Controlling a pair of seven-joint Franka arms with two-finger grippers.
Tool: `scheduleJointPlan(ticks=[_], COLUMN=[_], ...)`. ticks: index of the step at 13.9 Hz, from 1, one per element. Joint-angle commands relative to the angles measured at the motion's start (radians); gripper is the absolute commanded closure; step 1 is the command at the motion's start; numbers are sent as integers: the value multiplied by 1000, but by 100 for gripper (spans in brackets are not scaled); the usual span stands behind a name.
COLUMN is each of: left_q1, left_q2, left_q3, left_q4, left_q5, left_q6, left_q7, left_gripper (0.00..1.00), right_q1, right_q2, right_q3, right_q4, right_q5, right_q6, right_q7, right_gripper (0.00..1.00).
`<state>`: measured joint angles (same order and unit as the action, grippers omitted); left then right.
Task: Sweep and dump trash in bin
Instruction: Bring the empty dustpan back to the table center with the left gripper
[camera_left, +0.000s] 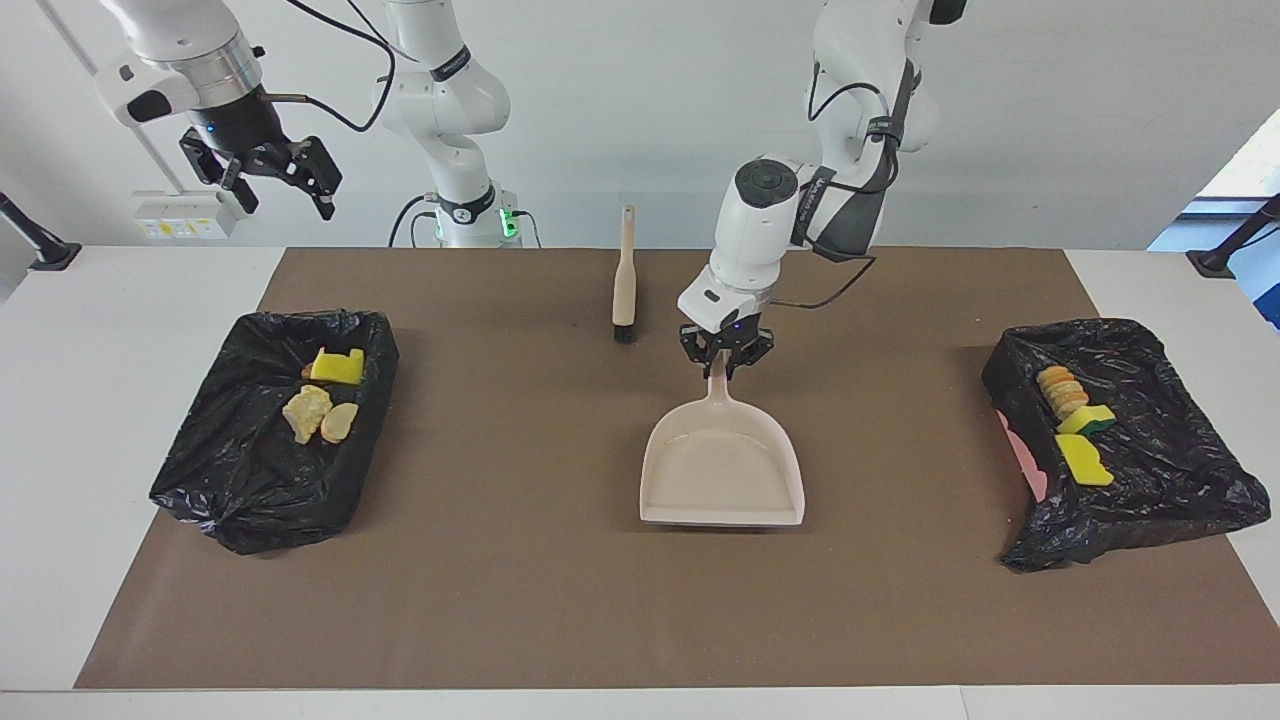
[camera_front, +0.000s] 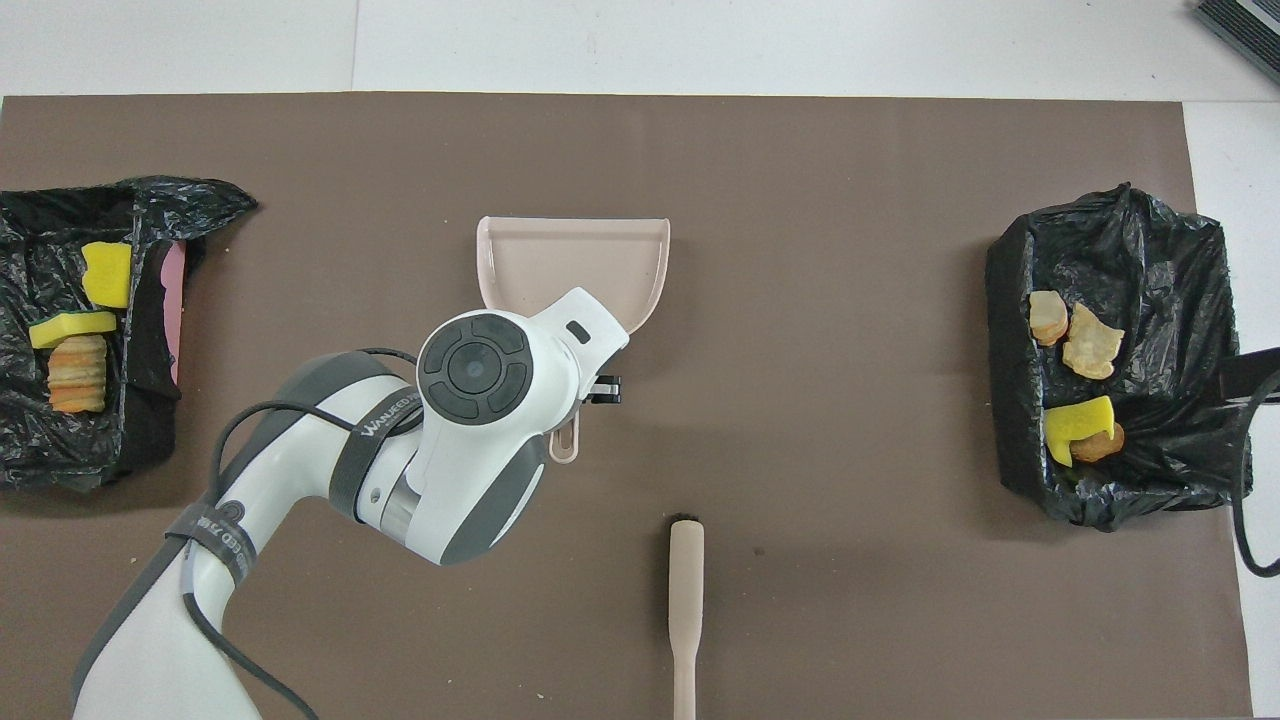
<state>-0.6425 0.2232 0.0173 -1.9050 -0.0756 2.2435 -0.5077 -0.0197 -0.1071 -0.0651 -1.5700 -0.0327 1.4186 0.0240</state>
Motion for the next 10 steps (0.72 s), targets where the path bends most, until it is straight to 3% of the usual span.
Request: scheduleJointPlan(ticks=[1, 3, 9, 10], left_q1=[-26, -69, -94, -94], left_q2=[178, 266, 258, 255], left_q3=[24, 24, 21, 21], left_q4=[249, 337, 330, 325], left_q5=[-149, -110, -66, -66], left_q6=[-62, -88, -113, -119], left_q7=[-21, -46, -46, -46], left_gripper=[100, 100, 100, 72], right_q1=[-16, -17, -17, -17], right_q2=[-6, -8, -6, -8], right_q3=[8, 8, 8, 8], right_q4=[-10, -10, -10, -10], right_q5=[2, 2, 2, 1], right_q6=[0, -1, -1, -1], right_q7=[-26, -26, -26, -26], right_gripper=[0, 0, 0, 0])
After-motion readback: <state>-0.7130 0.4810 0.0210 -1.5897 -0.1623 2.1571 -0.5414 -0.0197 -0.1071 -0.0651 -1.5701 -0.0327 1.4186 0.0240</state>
